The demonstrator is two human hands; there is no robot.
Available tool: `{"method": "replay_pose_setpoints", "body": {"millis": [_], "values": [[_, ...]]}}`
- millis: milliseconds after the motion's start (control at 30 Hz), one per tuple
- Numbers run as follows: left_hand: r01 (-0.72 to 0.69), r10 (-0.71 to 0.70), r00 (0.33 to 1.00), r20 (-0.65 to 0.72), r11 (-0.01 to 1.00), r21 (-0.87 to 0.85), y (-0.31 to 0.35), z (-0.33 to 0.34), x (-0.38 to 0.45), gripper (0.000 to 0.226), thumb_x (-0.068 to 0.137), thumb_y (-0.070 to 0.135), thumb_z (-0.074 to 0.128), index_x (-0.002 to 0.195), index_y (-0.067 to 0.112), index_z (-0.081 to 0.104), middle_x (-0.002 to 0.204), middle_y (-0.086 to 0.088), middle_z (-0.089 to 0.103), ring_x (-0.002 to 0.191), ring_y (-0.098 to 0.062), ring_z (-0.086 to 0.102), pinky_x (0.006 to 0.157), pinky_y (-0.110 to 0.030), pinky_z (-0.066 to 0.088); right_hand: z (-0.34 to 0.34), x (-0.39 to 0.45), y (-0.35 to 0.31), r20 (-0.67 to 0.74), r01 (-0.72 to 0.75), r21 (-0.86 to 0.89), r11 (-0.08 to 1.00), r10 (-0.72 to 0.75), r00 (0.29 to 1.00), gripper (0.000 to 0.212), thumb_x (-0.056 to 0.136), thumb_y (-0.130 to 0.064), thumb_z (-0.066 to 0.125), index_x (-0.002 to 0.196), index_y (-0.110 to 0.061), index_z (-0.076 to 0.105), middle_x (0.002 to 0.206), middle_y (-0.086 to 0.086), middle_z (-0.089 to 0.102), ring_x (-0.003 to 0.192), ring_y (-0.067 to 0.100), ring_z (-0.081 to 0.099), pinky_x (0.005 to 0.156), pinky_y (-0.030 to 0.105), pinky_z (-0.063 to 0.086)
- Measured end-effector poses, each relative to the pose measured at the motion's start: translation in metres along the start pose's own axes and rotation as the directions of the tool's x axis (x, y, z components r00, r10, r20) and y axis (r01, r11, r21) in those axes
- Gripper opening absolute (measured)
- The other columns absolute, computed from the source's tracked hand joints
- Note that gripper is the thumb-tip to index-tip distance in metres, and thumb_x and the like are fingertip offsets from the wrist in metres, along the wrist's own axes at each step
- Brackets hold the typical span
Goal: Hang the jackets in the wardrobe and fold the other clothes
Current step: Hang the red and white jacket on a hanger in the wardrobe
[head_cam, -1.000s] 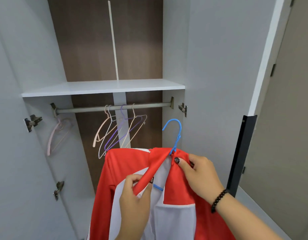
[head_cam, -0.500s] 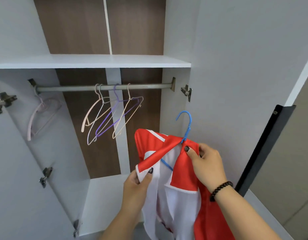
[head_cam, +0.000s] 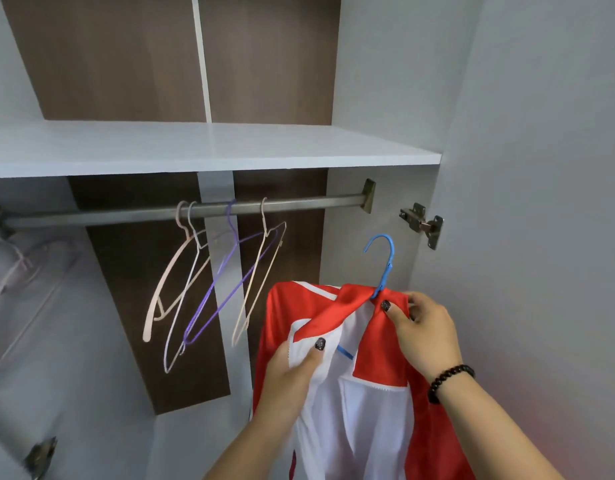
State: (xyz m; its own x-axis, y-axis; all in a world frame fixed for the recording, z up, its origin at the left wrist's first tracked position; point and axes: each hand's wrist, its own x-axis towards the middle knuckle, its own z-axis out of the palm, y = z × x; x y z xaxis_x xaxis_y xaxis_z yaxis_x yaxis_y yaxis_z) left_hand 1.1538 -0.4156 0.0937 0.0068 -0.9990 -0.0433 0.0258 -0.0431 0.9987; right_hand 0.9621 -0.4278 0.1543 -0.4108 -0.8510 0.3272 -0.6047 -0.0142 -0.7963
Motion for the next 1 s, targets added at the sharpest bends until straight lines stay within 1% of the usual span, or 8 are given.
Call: {"method": "replay_pose_setpoints", "body": {"millis": [133, 267, 367, 433, 567, 633, 733, 1000], "values": [[-0.060, 0.057, 0.998, 0.028, 0.990, 0.127, 0.007, -0.007, 0.049, 0.041, 0.071, 0.000, 0.077, 0.101, 0.027, 0.066, 0.081, 0.026, 0.071, 0.073, 0.007, 0.066, 0.057, -0.005, 0.046, 0.023, 0.039, -0.011, -0.075, 0.012, -0.105, 0.994, -0.020, 0.997, 0.010, 0.087, -0.029, 0.065, 0.084, -0.020, 0.063, 0.081, 0.001, 0.065, 0.082, 0.029, 0.061, 0.068, 0.035, 0.048], [0.000, 0.000, 1.000, -0.001, 0.987, 0.159, 0.014, -0.009, 0.102, 0.023, 0.068, 0.001, 0.078, 0.080, 0.020, 0.073, 0.078, 0.002, 0.075, 0.074, -0.017, 0.068, 0.062, -0.023, 0.052, 0.040, 0.082, -0.020, -0.117, 0.009, -0.165, 0.986, -0.029, 0.993, 0.031, 0.088, -0.027, 0.063, 0.065, -0.025, 0.043, 0.077, 0.004, 0.056, 0.083, 0.035, 0.058, 0.063, 0.033, 0.038], [0.035, -0.028, 0.999, -0.042, 0.983, 0.182, 0.017, -0.005, 0.136, 0.012, 0.074, 0.006, 0.075, 0.078, 0.017, 0.073, 0.072, 0.000, 0.072, 0.069, -0.017, 0.065, 0.057, -0.020, 0.047, 0.058, 0.115, -0.024, -0.095, 0.006, -0.192, 0.981, -0.025, 0.995, 0.038, 0.089, -0.027, 0.061, 0.061, -0.027, 0.035, 0.081, 0.010, 0.062, 0.084, 0.036, 0.058, 0.063, 0.033, 0.038], [0.050, -0.035, 0.995, -0.090, 0.983, 0.177, 0.017, -0.003, 0.156, 0.009, 0.082, 0.009, 0.070, 0.088, 0.014, 0.075, 0.072, 0.006, 0.070, 0.072, -0.016, 0.067, 0.058, -0.019, 0.047, 0.071, 0.137, -0.026, -0.053, 0.012, -0.199, 0.980, -0.023, 0.998, 0.033, 0.090, -0.027, 0.060, 0.065, -0.023, 0.039, 0.078, 0.008, 0.059, 0.084, 0.036, 0.058, 0.062, 0.033, 0.038], [0.082, -0.037, 0.983, -0.183, 0.967, 0.243, 0.022, -0.006, 0.191, 0.023, 0.094, 0.019, 0.058, 0.112, 0.009, 0.068, 0.097, -0.003, 0.069, 0.091, -0.022, 0.064, 0.076, -0.027, 0.048, 0.099, 0.177, -0.029, 0.016, 0.041, -0.203, 0.978, -0.038, 0.999, 0.026, 0.091, -0.027, 0.059, 0.071, -0.022, 0.044, 0.089, 0.012, 0.065, 0.089, 0.036, 0.060, 0.063, 0.032, 0.038], [0.082, -0.016, 0.973, -0.228, 0.956, 0.281, 0.023, -0.009, 0.205, 0.024, 0.096, 0.020, 0.054, 0.113, 0.008, 0.066, 0.099, -0.004, 0.068, 0.087, -0.018, 0.060, 0.075, -0.025, 0.043, 0.113, 0.194, -0.029, 0.050, 0.054, -0.203, 0.978, -0.044, 0.998, 0.030, 0.091, -0.026, 0.059, 0.068, -0.023, 0.040, 0.089, 0.012, 0.065, 0.089, 0.036, 0.060, 0.063, 0.031, 0.037], [0.103, -0.027, 0.968, -0.249, 0.949, 0.297, 0.025, -0.011, 0.220, 0.030, 0.099, 0.025, 0.050, 0.120, 0.007, 0.062, 0.113, -0.012, 0.067, 0.102, -0.025, 0.063, 0.086, -0.030, 0.049, 0.128, 0.217, -0.027, 0.092, 0.043, -0.203, 0.978, -0.024, 0.995, 0.031, 0.091, -0.028, 0.058, 0.067, -0.024, 0.040, 0.091, 0.012, 0.065, 0.090, 0.035, 0.060, 0.065, 0.030, 0.037], [0.101, -0.041, 0.968, -0.246, 0.967, 0.236, 0.016, 0.003, 0.240, 0.032, 0.100, 0.028, 0.049, 0.125, 0.009, 0.059, 0.113, -0.007, 0.066, 0.101, -0.020, 0.061, 0.091, -0.032, 0.049, 0.156, 0.252, -0.008, 0.188, 0.063, -0.196, 0.979, -0.026, 0.982, 0.015, 0.091, -0.027, 0.057, 0.090, -0.013, 0.064, 0.094, 0.015, 0.067, 0.093, 0.037, 0.062, 0.068, 0.030, 0.041]]}}
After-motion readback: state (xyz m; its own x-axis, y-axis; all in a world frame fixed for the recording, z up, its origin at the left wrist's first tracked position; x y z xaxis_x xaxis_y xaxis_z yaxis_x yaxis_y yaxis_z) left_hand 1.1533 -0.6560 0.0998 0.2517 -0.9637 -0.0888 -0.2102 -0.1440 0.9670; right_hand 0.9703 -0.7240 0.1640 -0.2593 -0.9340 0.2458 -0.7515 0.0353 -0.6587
